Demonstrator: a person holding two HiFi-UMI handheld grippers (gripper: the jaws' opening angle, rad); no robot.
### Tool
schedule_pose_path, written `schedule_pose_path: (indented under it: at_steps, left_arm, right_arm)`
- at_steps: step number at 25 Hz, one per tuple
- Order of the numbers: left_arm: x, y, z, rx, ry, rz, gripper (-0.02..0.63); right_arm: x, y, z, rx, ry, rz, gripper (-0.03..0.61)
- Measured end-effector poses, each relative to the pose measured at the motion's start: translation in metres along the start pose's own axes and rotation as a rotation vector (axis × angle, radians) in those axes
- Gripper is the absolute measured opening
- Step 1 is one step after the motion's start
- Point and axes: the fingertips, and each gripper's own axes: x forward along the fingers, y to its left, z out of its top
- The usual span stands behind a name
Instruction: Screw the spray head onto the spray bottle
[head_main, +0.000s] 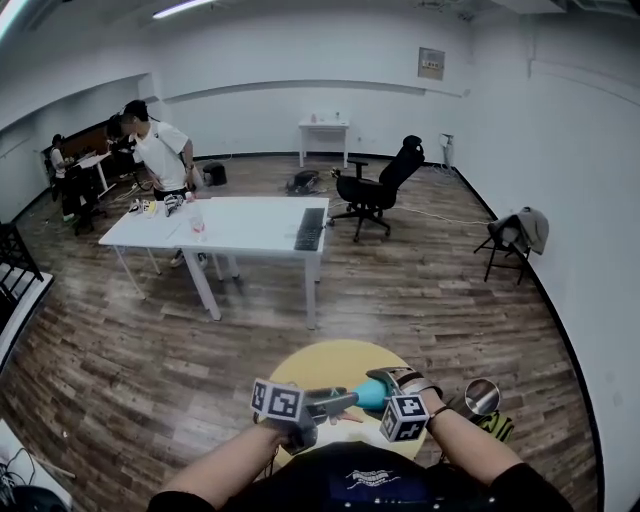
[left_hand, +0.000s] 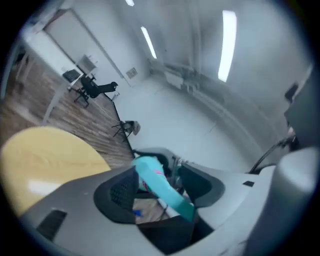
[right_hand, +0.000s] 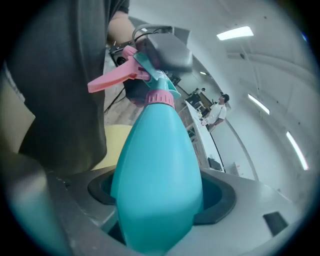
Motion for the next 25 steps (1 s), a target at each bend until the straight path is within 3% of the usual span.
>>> schedule_pose_path:
  at_steps: [2,5,7,10,12,13,15,16,17,21,23,25]
  left_arm:
    - [-0.029,-0.003,0.021,-0.195,-0.176,-0.094,0.366]
    - [-0.071,0.020,0.031,-0.297,-0.311,-0.083,0.370]
    - [-0.081,0.035,0.022,-0.306,-0.304,-0.056,0.370]
    - [-0.061,0.040,0.006,-0.278,-0.207,-0.032,0.370]
    - [-0.028,0.025,-0.001,-0.222,-0.092,-0.031,0.370]
    - [-0.009,0.017,-0.005,-0.132,-0.017,-0.012,0.371]
    - [0.015,0.013,-0.016,0.145,0.142,0.105,0.245]
    - [0.020,0.015,-0.021,0.259,0.208,0.163,0.223]
    - [0.022,0.016,-0.025,0.321,0.251,0.191,0.223]
    - [0.023,0.013,-0.029,0.386,0.299,0.195,0.225]
    - [0.023,0.014,-0.030,0.361,0.284,0.182,0.225]
    - [0.020,0.012,-0.025,0.280,0.223,0.147,0.230]
  right_arm:
    - [-0.004,-0.002,-0.007,0.097,-0.018,-0.005,0.417]
    - [-0.004,-0.003,-0.034,0.116,0.032,-0.038,0.419]
    - [-0.002,-0.001,-0.042,0.097,0.055,-0.049,0.417]
    - [0.000,0.000,-0.032,0.030,0.059,-0.055,0.419]
    - [0.001,-0.004,-0.013,-0.039,0.047,-0.070,0.419]
    - [0.002,-0.007,-0.004,-0.080,0.047,-0.078,0.419]
    - [0.007,-0.008,-0.004,-0.169,0.086,-0.088,0.425]
    - [0.008,-0.008,-0.008,-0.195,0.104,-0.088,0.425]
    - [0.008,-0.006,-0.012,-0.205,0.113,-0.087,0.425]
    - [0.004,-0.001,-0.017,-0.208,0.122,-0.089,0.420]
    - [0.003,0.002,-0.012,-0.179,0.107,-0.067,0.419]
    - [0.001,0.003,-0.001,-0.119,0.069,-0.043,0.419]
